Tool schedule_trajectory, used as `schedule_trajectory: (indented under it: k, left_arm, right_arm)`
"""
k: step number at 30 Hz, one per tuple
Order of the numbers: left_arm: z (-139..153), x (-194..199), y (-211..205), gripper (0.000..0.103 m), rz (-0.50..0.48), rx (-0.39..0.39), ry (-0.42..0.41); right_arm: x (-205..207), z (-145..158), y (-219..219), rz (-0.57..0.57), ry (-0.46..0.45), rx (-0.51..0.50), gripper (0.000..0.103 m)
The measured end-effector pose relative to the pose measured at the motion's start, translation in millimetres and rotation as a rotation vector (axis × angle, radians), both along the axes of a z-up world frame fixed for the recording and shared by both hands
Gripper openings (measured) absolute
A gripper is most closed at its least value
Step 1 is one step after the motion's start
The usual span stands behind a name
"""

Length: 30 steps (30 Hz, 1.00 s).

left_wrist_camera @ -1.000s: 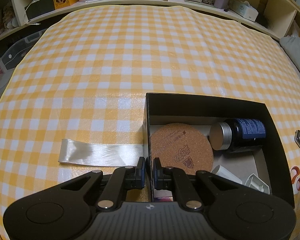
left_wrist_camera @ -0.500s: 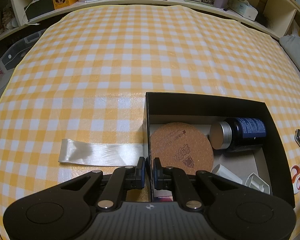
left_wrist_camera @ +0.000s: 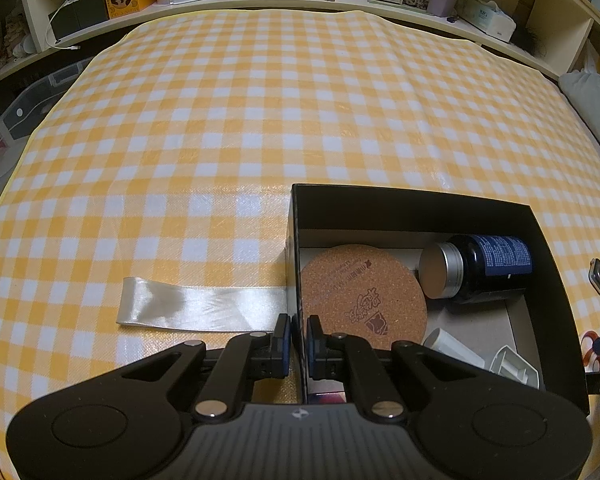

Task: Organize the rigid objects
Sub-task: 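Move the right gripper to the mint-green tape measure and grasp it, then carry the mint-green tape measure into the box and release it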

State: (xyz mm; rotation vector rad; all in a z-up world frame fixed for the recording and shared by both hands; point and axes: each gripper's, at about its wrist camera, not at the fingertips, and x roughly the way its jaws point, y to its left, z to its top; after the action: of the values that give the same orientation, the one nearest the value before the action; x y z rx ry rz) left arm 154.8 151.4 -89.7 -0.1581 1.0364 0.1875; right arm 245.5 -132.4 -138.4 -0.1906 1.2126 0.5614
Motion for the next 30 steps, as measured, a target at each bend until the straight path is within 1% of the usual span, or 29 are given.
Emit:
schedule_trajectory:
  k: [3,5,10,13,17,20,24,30]
  left_arm:
    - [0,0,0,0.008,0.000,0.000,0.000]
    - [0,0,0,0.008,0.000,0.000,0.000]
    - [0,0,0,0.008,0.000,0.000,0.000]
    - [0,0,0,0.008,0.000,0.000,0.000]
    - [0,0,0,0.008,0.000,0.001,0.001]
    - [0,1,0,0.008,0.000,0.000,0.001]
    - [1,1,0,0.008,0.000,0.001,0.001]
    - [1,1,0,0.008,0.000,0.002,0.001]
  right_arm:
    - [0,-3,2,0.011,0.011,-0.002,0.062]
    - [0,-5,2,0.018,0.021,0.001,0.060]
    - [0,-10,7,0.061,0.046,0.005,0.060]
    - [-3,-14,14,0.112,0.037,-0.027,0.060]
    - [-4,-20,20,0.141,0.027,-0.061,0.055]
    - [-4,-22,21,0.152,0.018,-0.071,0.053]
    - [-3,-14,17,0.133,-0.014,-0.059,0.052]
    - [10,23,-2,0.011,-0.125,0.021,0.052]
